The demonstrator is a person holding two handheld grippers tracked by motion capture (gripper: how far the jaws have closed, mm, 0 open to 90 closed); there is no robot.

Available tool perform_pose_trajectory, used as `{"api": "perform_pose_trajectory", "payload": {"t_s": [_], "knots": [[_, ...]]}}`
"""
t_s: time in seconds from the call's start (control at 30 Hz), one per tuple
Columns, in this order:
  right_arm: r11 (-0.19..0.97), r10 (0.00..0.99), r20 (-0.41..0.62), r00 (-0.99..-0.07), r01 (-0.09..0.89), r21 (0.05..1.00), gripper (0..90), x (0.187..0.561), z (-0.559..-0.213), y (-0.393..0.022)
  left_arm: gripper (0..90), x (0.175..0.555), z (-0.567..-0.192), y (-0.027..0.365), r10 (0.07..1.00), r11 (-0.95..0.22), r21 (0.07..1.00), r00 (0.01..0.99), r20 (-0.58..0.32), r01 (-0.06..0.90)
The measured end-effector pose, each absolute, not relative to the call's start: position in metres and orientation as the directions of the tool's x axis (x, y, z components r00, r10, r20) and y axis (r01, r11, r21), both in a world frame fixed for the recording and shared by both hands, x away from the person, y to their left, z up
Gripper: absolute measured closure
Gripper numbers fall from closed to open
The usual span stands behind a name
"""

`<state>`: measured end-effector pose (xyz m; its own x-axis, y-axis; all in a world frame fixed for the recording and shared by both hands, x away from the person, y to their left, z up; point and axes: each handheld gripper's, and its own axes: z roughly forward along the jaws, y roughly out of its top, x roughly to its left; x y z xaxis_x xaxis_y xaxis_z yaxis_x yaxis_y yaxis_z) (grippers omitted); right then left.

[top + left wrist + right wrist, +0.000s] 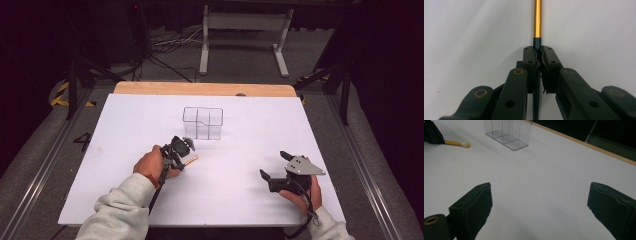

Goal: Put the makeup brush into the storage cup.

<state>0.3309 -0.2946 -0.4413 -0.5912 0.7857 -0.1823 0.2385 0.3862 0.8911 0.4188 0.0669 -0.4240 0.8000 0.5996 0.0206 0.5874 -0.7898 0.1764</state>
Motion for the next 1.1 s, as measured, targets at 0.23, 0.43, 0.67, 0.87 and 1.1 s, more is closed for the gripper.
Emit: {"api": "perform_pose_trajectory", "payload": {"t_s": [0.23, 0.43, 0.67, 0.87, 1.1], "knots": [[0.385, 0.786, -0.179, -0.592, 0.242, 0.891, 6.5, 0.331, -0.441, -0.295, 82.8, 0.418, -0.423, 0.070, 0.591, -0.793, 0.198, 0.807, 0.015, 0.577], [0.373, 0.795, -0.173, -0.581, 0.244, 0.895, 6.7, 0.331, -0.441, -0.296, 82.8, 0.415, -0.415, 0.077, 0.584, -0.789, 0.256, 0.812, 0.029, 0.558], [0.373, 0.793, -0.175, -0.584, 0.239, 0.896, 6.6, 0.330, -0.440, -0.295, 82.8, 0.412, -0.407, 0.088, 0.589, -0.765, 0.346, 0.807, 0.037, 0.542], [0.364, 0.797, -0.170, -0.579, 0.237, 0.901, 6.6, 0.329, -0.439, -0.296, 82.8, 0.409, -0.401, 0.098, 0.608, -0.731, 0.415, 0.793, 0.037, 0.542], [0.365, 0.797, -0.170, -0.579, 0.237, 0.900, 6.6, 0.330, -0.439, -0.296, 82.8, 0.405, -0.395, 0.108, 0.615, -0.699, 0.492, 0.787, 0.045, 0.518]]}}
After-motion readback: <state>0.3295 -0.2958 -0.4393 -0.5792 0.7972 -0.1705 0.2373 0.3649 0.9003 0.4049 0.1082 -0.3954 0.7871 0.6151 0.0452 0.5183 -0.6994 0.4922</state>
